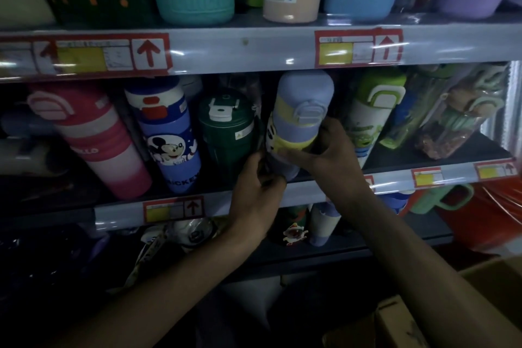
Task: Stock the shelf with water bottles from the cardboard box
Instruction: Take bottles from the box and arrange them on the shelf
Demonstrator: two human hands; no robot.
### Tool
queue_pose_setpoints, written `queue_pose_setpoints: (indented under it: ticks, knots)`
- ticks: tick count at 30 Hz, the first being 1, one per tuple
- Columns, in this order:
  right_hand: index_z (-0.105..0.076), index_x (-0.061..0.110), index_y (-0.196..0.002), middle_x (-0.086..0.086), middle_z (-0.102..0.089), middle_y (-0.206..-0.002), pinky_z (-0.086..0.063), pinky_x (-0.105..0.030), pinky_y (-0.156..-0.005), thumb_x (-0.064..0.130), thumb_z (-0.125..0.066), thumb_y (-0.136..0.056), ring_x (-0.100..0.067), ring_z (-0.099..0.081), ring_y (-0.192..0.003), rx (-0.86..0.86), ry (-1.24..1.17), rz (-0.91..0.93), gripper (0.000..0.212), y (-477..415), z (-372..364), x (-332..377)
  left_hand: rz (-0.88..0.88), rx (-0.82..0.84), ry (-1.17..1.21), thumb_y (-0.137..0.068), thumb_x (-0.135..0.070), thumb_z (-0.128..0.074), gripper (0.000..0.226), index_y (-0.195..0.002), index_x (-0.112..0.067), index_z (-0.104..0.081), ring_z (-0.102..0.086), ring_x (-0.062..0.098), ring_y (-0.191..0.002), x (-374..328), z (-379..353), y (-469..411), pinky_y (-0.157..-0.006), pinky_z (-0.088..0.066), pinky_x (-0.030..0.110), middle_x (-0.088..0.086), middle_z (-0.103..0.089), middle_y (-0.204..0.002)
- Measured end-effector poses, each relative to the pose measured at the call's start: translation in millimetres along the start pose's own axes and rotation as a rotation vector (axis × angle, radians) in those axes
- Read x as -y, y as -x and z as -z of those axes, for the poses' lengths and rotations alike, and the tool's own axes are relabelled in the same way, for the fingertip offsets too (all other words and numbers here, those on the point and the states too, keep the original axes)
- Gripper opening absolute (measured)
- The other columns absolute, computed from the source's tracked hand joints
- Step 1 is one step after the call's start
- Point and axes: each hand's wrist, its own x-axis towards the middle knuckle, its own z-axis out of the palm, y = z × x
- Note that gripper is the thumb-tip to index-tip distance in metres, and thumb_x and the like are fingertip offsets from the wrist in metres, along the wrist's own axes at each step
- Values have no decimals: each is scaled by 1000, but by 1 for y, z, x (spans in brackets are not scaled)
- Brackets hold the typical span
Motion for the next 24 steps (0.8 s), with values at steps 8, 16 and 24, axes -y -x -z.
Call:
queue_pose_setpoints:
  ticks: [8, 16, 24]
  knots:
    - [-57, 14, -136, 1, -69, -123, -57, -40, -90, 24, -84, -84, -17, -66, -111, -17, 26, -9, 59, -4, -11, 0, 16, 3, -25, -98, -6, -55, 50, -146, -21, -51, -63, 11, -107, 1, 2, -1, -77, -48, 14, -4, -66, -125]
    - [-51, 11, -135, -4, -65, -125, -55, -43, -91, 31, -84, -84, -26, -63, -113, -59, 88, -30, 64, -3, -16, -2, 43, -13, -41, -99, -13, -55, 52, -149, -24, -47, -61, 13, -111, 3, 1, -5, -81, -48, 21, -3, -63, -133]
    - [-54, 12, -127, -8, -64, -119, -53, -46, -87, 28, -85, -83, -29, -61, -107, -73, 117, -35, 56, 3, -17, 3, 55, -1, -27, -100, -13, -56, 51, -149, -21, -48, -60, 8, -111, -2, 3, -4, -83, -47, 17, -3, -61, -138]
